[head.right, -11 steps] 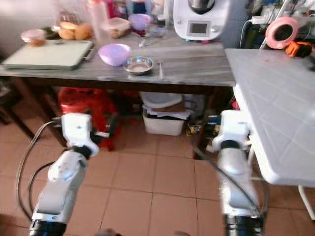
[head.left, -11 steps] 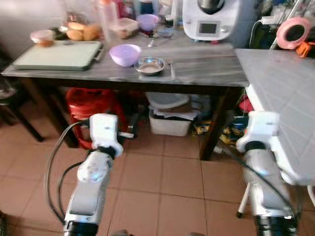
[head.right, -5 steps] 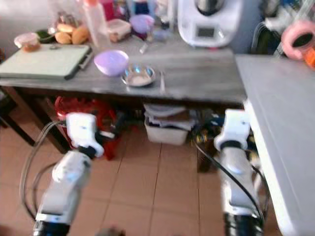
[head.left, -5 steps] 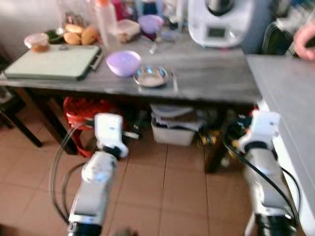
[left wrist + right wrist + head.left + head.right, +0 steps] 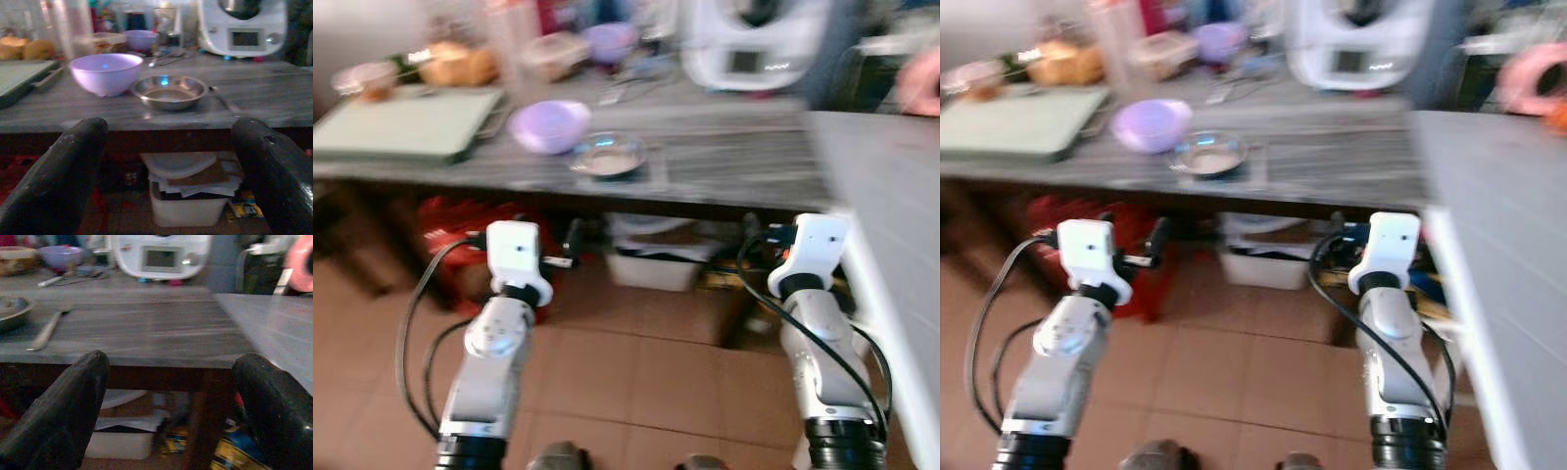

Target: Setting the table

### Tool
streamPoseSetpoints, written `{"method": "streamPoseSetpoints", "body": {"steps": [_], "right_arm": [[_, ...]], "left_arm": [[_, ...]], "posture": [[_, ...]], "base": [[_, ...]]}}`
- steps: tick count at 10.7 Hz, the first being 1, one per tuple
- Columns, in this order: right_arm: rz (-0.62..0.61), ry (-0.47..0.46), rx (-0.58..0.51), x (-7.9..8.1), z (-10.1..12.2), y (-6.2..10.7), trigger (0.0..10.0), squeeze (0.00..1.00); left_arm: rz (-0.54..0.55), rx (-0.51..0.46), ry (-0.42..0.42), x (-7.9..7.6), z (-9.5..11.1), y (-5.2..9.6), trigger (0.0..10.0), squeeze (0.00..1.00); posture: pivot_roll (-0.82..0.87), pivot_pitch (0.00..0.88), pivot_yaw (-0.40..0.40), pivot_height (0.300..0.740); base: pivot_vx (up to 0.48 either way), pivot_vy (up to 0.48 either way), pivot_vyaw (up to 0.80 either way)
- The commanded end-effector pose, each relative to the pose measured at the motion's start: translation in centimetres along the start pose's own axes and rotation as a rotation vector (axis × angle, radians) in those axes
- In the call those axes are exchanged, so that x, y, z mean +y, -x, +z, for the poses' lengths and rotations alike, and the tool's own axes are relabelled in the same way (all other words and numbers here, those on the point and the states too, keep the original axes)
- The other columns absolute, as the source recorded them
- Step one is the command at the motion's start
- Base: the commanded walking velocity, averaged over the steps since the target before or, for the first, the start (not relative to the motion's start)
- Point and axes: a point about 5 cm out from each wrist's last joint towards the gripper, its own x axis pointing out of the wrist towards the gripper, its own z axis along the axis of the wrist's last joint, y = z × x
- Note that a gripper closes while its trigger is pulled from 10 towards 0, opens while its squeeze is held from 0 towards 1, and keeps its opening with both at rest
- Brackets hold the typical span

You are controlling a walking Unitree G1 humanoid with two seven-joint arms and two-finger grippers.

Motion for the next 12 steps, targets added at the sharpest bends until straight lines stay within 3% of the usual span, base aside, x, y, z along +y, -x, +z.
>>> {"method": "streamPoseSetpoints", "body": {"steps": [1, 11, 12], "right_arm": [[0.010, -0.003, 0.005, 0.17, 0.03, -0.10, 10.0, 0.00], [0.010, -0.003, 0.005, 0.17, 0.03, -0.10, 10.0, 0.00], [0.021, -0.010, -0.001, 0.27, 0.09, -0.03, 10.0, 0.00]], "left_arm": [[-0.008, -0.006, -0.007, 0.00, 0.20, -0.10, 10.0, 0.00], [-0.008, -0.006, -0.007, 0.00, 0.20, -0.10, 10.0, 0.00], [-0.010, -0.007, -0.013, 0.01, 0.23, -0.07, 10.0, 0.00]], "posture": [[0.02, 0.000, 0.027, 0.740], [0.02, 0.000, 0.027, 0.740], [0.01, 0.000, 0.026, 0.740]], "base": [[0.000, 0.000, -0.80], [0.000, 0.000, -0.80], [0.000, -0.337, 0.00]]}}
